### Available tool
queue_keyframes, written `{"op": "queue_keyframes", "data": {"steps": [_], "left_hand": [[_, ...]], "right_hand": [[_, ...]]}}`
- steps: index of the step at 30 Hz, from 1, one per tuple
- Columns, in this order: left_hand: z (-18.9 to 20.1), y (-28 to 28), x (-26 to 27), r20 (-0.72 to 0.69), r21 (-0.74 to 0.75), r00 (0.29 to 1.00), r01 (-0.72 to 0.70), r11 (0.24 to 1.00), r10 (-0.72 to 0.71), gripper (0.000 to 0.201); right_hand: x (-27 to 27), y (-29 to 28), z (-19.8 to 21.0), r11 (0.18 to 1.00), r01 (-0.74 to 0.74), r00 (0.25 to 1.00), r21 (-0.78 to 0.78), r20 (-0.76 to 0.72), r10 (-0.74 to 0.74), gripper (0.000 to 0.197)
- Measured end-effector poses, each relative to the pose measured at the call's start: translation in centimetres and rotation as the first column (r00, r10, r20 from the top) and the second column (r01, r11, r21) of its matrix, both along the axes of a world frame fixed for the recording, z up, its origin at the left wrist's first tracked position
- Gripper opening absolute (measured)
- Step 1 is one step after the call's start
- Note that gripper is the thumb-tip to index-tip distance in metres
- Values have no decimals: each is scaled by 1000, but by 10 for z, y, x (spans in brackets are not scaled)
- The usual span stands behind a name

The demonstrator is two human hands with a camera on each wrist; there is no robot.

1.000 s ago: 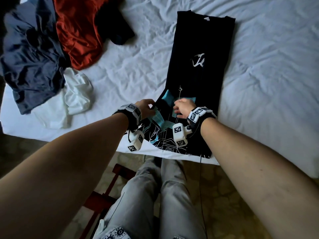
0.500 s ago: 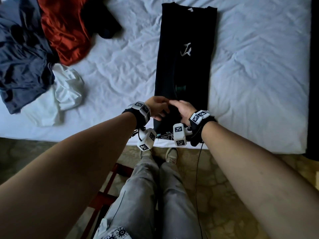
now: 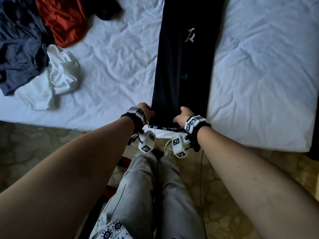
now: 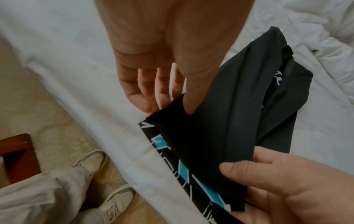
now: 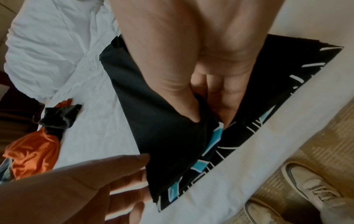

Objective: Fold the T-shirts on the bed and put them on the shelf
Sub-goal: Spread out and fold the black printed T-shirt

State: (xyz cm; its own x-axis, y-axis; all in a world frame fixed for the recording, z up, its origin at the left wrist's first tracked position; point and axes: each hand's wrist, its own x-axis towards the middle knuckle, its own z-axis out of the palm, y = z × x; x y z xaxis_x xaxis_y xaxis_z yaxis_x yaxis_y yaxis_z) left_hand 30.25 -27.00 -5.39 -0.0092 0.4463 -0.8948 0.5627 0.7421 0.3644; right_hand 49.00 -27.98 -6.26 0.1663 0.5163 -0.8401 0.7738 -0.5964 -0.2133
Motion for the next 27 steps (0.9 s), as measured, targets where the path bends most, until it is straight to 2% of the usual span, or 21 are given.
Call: {"op": "queue_keyframes", "data": {"steps": [4,7,9,11,14,17,19,22,23,25,27], "left_hand": [[-4,-10,-1,-118,-19,978,169,986,-170,15],[-6,-16,-3,-162,-43,968,187,981,-192,21],[-6,-18,-1,-167,-41,974,147,988,-152,25],[-9,-21,1,-161,1,985,65,998,-63,30],[-16,-27,4,-97,-21,976,-197,980,195,28],[-11,-34,7,-23,-95,900,-435,896,435,8],[-16,-39,7,-27,-148,874,-483,863,485,16],[-51,-50,2,14,-286,854,-495,820,520,52],[-57,-54,3,24,-310,836,-515,799,548,55],[-40,-58,15,43,-342,797,-555,759,602,39],[-17,-60,30,65,-311,757,-604,734,651,29]], "right_hand": [[5,-6,-5,996,-91,996,22,16,91,54],[7,-9,-6,992,-119,993,43,-2,119,29],[11,-13,-5,996,-55,997,70,-43,58,27],[17,-18,-2,989,88,992,115,-98,-77,20],[31,-19,7,945,234,971,229,-95,-218,13],[52,-17,10,908,291,955,300,-33,-296,26],[67,-19,11,878,353,925,323,22,-380,36],[84,-28,9,870,437,891,229,27,-454,23],[86,-31,9,873,453,888,179,-3,-460,26],[89,-39,2,855,512,859,84,-50,-510,31],[89,-44,-1,772,636,765,-13,-126,-632,37]]}}
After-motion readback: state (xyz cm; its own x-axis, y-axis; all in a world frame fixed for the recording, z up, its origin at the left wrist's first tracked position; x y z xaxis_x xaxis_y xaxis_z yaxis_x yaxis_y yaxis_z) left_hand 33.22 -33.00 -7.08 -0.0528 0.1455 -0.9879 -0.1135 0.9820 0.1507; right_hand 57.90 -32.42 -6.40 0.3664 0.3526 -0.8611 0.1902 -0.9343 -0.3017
